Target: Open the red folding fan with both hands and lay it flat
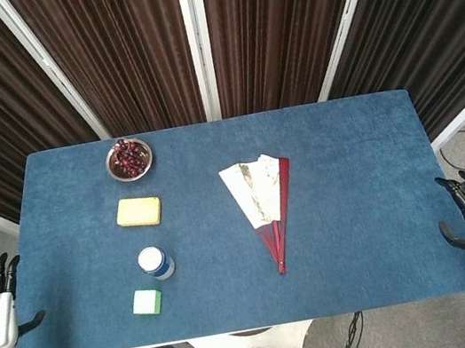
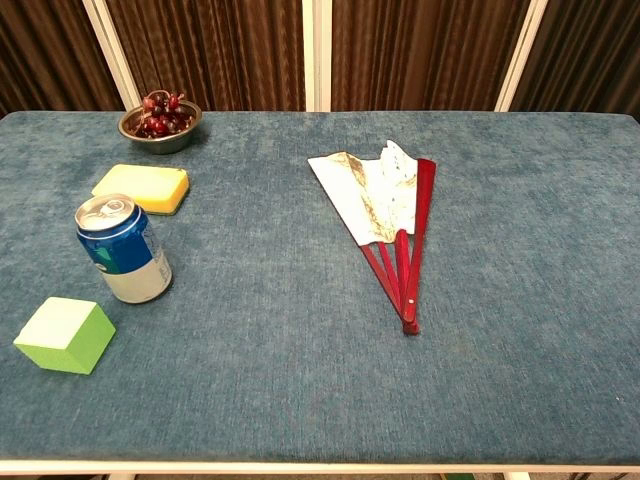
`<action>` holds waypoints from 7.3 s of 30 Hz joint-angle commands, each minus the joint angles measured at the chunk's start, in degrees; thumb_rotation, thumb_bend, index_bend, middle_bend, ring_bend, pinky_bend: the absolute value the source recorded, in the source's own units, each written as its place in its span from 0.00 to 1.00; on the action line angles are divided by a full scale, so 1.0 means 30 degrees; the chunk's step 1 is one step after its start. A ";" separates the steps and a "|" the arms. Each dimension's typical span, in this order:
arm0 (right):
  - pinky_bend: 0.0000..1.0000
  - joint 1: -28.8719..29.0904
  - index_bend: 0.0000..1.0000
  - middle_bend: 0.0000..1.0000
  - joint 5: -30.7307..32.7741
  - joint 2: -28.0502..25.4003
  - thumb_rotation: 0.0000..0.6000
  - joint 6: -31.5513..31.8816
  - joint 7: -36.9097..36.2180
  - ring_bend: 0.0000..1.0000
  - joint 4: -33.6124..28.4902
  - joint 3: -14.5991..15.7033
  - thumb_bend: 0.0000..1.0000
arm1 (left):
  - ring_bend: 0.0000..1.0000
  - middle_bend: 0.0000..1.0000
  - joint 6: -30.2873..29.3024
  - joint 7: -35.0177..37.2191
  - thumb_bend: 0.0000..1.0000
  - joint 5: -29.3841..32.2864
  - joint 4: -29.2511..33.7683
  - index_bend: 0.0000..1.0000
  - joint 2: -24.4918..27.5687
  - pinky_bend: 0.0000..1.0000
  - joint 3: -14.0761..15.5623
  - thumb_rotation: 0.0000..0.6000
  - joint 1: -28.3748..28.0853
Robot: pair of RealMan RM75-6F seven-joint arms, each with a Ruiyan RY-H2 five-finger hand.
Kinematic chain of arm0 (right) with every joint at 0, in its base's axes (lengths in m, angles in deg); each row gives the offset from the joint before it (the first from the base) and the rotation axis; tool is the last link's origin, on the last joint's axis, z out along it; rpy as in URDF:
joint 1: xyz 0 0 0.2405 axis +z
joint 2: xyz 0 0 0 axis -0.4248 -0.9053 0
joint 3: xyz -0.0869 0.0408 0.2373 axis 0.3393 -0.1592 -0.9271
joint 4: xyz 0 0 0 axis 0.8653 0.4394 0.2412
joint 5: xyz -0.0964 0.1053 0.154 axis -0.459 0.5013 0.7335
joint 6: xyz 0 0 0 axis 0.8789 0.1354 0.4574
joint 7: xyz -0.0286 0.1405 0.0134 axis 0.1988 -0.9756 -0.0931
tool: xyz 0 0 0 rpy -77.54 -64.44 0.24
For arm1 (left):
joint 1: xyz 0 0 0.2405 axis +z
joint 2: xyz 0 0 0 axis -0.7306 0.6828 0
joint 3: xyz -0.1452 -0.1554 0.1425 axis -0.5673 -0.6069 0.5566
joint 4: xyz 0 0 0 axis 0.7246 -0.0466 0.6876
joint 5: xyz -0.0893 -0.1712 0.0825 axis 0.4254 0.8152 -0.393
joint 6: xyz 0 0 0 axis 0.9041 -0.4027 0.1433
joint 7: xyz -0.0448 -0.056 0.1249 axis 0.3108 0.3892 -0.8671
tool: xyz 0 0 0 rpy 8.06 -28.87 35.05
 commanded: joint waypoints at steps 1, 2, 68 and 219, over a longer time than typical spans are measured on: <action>0.00 0.0020 0.13 0.19 -0.0011 -0.0008 1.00 -0.0024 0.0060 0.05 -0.0038 0.0003 0.30 | 0.00 0.01 -0.0006 0.0013 0.00 -0.0015 -0.0040 0.10 -0.0038 0.05 -0.0016 1.00 -0.0016; 0.00 0.0023 0.13 0.19 -0.0020 -0.0012 1.00 -0.0028 0.0078 0.05 -0.0056 0.0009 0.30 | 0.00 0.01 -0.0034 0.0012 0.00 -0.0023 -0.0069 0.10 -0.0062 0.05 -0.0027 1.00 -0.0014; 0.01 1.2691 0.52 0.41 -0.2612 1.7787 1.00 -0.7501 -0.2263 0.17 2.0818 0.0780 0.42 | 0.00 0.01 -0.0592 0.1428 0.00 -0.0403 -0.0791 0.10 -0.0179 0.05 -0.0278 1.00 0.0182; 0.25 1.2031 0.73 0.64 -0.2081 0.1762 1.00 -0.5007 1.0273 0.46 -0.1146 -0.0174 0.87 | 0.65 0.77 0.2554 -0.1154 0.37 0.2776 -0.7915 0.72 -1.0851 0.57 -0.4387 1.00 -1.1907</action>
